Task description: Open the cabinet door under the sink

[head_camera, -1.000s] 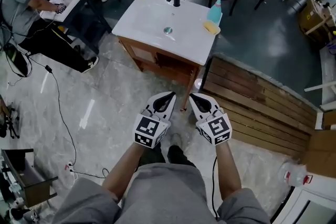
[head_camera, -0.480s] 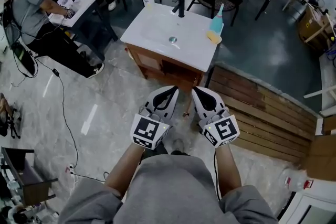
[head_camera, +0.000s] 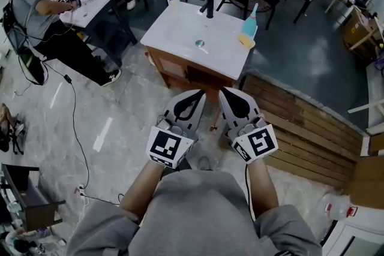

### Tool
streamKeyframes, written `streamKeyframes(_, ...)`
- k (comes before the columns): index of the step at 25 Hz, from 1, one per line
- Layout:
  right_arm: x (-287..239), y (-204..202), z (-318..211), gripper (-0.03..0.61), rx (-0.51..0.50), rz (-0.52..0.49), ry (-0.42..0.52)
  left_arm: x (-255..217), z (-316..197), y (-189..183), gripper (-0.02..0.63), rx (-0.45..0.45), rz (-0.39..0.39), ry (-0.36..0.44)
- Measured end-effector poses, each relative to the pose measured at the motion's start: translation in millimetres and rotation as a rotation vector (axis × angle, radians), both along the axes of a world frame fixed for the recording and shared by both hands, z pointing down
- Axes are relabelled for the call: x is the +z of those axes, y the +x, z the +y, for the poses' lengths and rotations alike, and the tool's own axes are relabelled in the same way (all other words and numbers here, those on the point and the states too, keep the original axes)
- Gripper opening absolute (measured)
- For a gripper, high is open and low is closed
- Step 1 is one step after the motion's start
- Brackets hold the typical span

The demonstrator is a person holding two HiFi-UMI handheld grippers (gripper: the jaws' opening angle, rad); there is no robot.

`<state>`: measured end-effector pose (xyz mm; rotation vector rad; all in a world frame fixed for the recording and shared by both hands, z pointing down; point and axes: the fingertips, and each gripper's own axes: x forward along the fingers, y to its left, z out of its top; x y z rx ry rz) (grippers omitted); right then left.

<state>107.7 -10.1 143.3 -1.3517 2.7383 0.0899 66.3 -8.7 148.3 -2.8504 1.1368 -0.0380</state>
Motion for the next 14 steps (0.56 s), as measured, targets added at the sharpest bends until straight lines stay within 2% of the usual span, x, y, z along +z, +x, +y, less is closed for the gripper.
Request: streamKeyframes(14, -1.7, 2.7, -2.9, 0.008, 0.006, -0.008, 0.012, 1.9, -4.5, 1.6, 0.008, 0.000, 0.003, -0.008)
